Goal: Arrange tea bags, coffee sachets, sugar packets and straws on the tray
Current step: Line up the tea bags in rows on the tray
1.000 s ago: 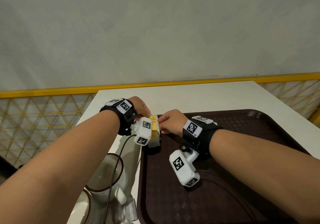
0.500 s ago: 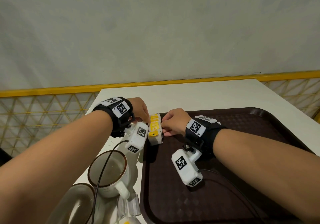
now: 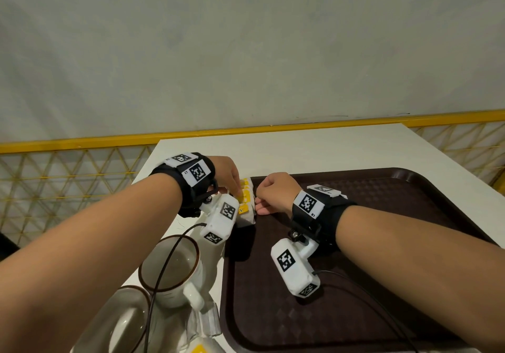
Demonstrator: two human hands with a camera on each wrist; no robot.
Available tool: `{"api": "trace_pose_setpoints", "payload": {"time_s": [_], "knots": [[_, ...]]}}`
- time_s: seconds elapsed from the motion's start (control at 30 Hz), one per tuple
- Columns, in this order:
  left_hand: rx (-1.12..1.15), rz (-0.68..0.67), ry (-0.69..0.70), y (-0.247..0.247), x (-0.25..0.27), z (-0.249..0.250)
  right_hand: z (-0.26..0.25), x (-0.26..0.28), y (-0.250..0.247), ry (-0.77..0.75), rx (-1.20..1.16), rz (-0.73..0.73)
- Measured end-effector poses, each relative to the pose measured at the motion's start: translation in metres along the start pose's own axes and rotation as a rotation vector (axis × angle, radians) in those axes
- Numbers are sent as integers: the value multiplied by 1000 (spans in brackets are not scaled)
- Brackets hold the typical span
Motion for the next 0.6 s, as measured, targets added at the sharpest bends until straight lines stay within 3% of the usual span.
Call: {"api": "trace_pose_setpoints", "payload": {"time_s": [0.4, 0.6], "knots": [[-10, 52, -27, -3, -6, 1, 2, -1, 0, -84, 203, 2], [29, 98, -31, -15, 5, -12, 0, 3, 0, -87, 126, -22]]}}
Point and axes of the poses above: each hand's wrist, its own x-axis away from the middle knuckle, its own y-axis out of the palm, z = x × y, the point moved 7 cm from there along -x, towards the middle knuckle, and after that the axes turned 2 degrees about -x, right-handed, at the moved point
